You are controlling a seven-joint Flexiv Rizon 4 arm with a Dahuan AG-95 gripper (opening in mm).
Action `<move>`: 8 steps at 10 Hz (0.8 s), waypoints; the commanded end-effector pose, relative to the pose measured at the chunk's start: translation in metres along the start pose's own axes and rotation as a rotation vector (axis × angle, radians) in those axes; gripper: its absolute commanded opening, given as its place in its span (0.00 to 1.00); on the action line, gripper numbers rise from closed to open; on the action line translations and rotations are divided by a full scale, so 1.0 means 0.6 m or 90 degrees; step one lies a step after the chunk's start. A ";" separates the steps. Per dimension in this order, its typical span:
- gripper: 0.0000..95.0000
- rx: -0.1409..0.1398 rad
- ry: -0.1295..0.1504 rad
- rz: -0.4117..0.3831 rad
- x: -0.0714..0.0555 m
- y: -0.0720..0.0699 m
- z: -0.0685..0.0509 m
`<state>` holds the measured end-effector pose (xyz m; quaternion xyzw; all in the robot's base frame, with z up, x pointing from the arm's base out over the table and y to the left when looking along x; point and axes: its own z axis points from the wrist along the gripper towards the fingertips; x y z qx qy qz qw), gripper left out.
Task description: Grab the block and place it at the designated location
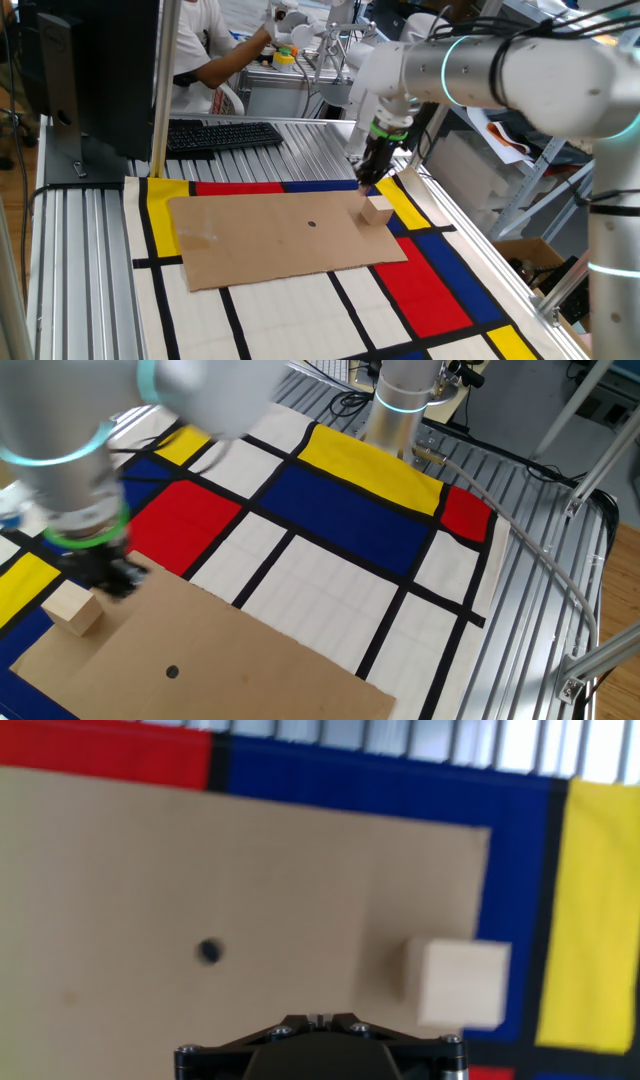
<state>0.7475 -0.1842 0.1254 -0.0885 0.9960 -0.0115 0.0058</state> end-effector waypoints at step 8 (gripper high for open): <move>0.00 -0.004 0.009 -0.018 -0.011 -0.092 0.024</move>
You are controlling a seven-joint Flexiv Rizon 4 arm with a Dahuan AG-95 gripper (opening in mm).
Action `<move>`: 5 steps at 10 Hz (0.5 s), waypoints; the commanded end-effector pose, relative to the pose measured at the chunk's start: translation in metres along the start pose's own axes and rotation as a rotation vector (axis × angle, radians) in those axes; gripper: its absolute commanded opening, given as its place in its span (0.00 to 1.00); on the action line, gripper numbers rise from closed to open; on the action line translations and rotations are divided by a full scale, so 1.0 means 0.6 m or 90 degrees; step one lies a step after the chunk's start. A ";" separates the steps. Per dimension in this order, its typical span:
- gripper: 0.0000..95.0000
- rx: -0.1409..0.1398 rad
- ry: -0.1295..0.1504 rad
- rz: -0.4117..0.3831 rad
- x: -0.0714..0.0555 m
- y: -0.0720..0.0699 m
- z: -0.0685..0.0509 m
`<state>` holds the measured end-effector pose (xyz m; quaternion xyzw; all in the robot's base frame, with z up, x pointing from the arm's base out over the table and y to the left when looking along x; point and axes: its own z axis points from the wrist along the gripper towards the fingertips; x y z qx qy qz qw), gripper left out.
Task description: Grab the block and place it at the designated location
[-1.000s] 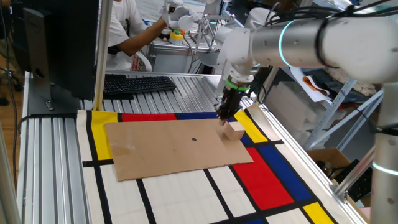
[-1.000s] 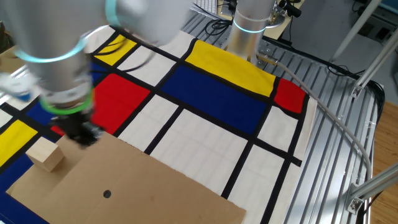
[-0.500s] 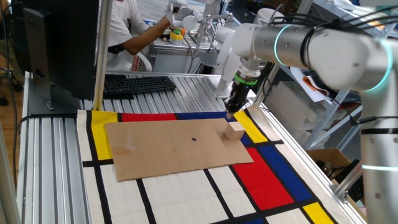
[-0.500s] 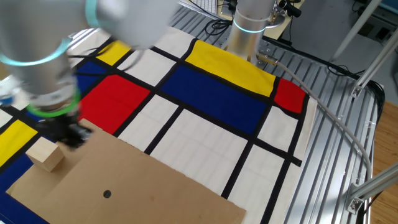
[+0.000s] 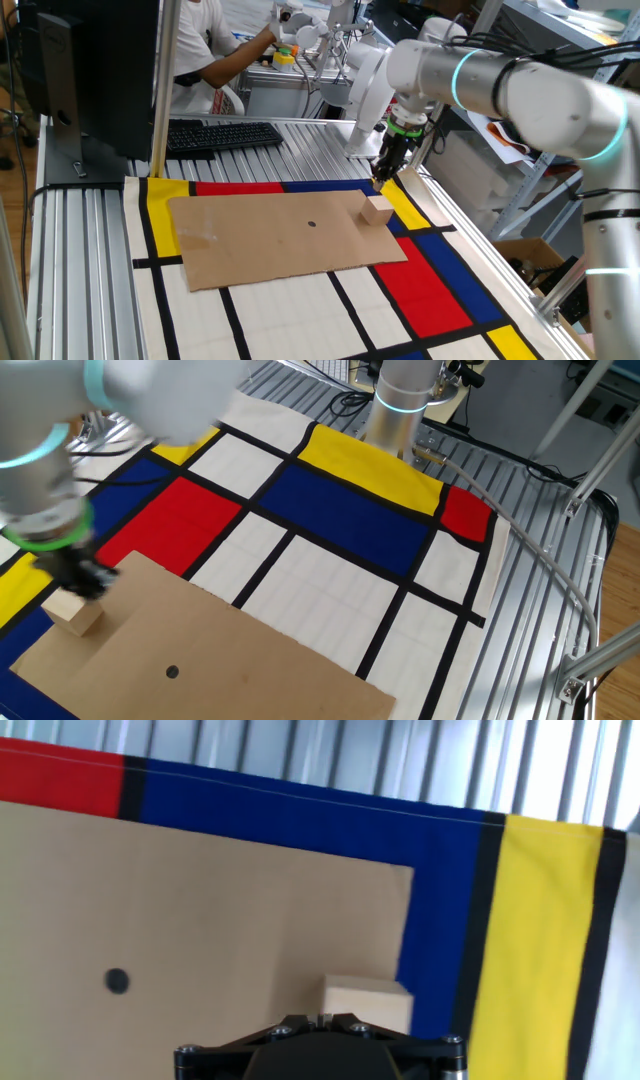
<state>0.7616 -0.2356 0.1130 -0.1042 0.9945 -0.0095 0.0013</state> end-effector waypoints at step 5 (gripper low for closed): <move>0.00 0.002 0.001 0.006 0.001 -0.012 0.008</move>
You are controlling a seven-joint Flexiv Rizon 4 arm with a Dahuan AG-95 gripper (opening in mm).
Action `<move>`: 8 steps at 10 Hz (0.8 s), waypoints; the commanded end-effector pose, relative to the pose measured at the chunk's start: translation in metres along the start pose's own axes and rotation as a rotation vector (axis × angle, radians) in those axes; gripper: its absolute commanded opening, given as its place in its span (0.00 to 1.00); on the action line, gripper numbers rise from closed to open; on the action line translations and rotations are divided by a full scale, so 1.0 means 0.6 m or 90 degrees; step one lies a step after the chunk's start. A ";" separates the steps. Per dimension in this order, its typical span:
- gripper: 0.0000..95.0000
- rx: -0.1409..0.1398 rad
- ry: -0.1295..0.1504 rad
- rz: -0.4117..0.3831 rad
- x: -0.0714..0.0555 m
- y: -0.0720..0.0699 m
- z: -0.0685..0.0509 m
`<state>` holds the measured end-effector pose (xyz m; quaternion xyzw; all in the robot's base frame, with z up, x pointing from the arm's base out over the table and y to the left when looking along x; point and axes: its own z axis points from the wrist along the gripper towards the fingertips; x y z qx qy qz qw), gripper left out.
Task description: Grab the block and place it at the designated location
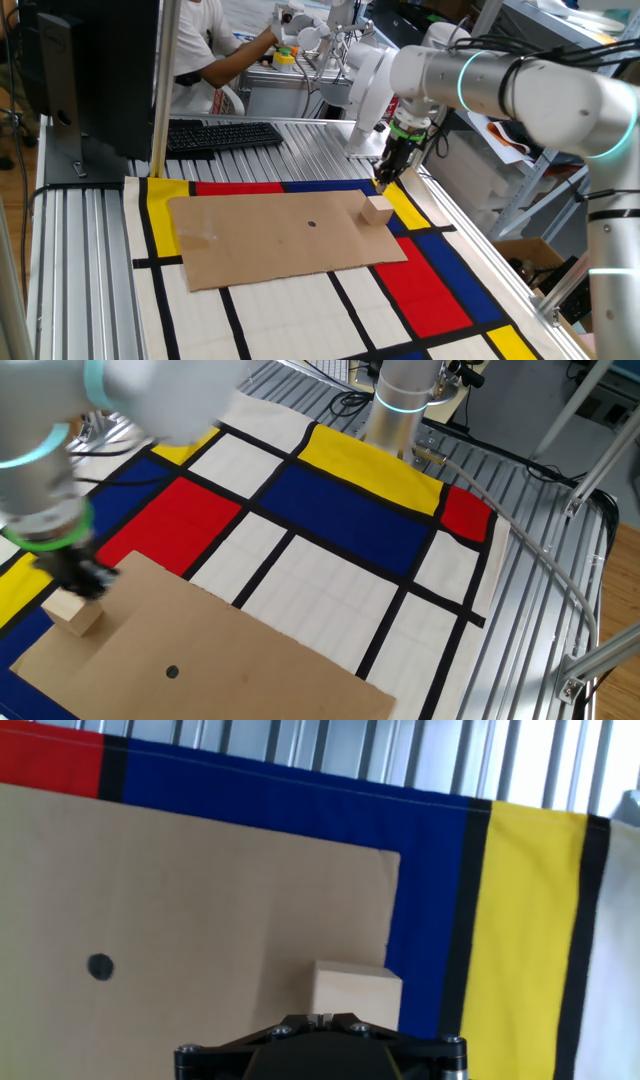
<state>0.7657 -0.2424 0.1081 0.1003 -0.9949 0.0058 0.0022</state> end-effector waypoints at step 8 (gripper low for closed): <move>0.00 0.004 -0.003 -0.003 0.006 -0.001 0.001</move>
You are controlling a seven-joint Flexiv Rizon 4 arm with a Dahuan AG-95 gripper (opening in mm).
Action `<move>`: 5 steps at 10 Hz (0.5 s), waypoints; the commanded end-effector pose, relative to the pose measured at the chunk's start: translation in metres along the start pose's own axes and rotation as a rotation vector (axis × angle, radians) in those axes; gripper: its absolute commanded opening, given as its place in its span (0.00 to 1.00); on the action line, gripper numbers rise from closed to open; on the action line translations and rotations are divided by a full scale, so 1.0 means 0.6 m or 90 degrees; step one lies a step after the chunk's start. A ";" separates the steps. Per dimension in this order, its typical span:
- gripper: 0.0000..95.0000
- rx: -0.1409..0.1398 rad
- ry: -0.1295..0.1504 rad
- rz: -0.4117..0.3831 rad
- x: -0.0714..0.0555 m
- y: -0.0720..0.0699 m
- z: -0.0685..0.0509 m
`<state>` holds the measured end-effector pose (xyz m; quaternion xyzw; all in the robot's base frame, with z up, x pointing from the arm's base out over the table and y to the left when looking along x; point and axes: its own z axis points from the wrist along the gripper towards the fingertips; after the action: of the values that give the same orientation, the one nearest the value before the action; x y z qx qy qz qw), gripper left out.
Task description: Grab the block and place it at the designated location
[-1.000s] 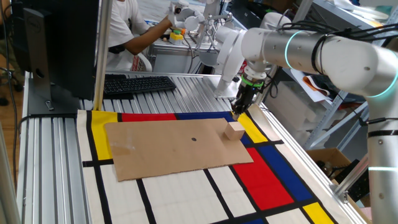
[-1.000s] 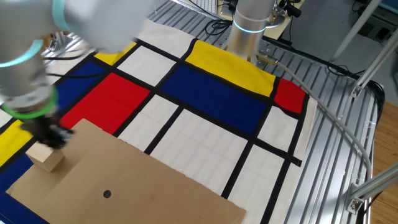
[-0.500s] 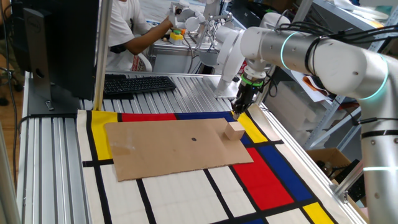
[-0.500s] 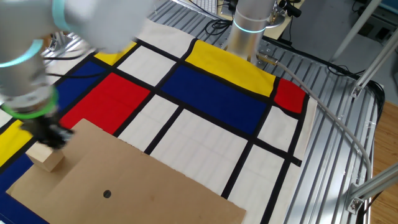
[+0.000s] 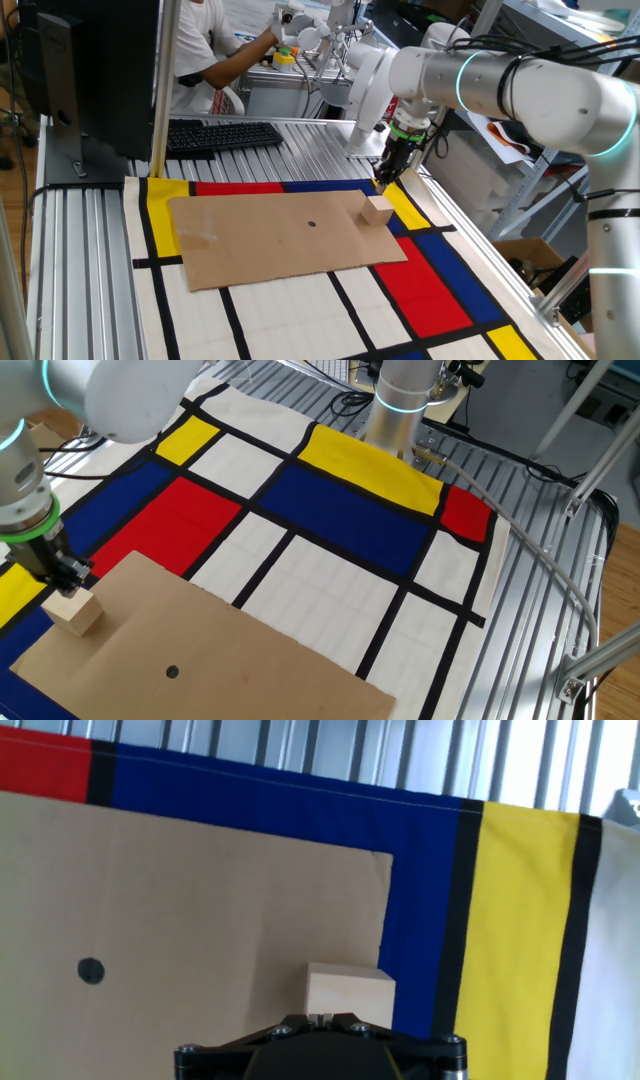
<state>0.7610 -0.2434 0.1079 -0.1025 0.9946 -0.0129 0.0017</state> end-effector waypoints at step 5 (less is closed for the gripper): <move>0.00 -0.006 -0.004 -0.008 -0.002 0.000 0.000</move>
<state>0.7608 -0.2434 0.1081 -0.1096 0.9939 -0.0073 0.0063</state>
